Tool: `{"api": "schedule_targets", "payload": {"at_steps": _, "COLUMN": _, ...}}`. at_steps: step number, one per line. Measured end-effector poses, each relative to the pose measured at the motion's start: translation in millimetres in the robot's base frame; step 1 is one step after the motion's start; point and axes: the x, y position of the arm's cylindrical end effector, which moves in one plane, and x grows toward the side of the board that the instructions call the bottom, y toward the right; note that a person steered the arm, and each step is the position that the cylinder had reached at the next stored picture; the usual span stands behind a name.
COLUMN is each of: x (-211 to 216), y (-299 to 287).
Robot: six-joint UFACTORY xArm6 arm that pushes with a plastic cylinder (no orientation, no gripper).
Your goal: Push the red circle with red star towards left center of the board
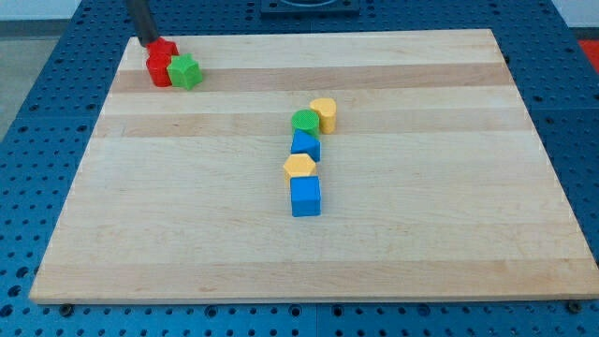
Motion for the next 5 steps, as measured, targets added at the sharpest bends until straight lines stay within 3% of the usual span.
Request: {"api": "schedule_targets", "payload": {"at_steps": 5, "x": 7.7, "y": 2.0}}
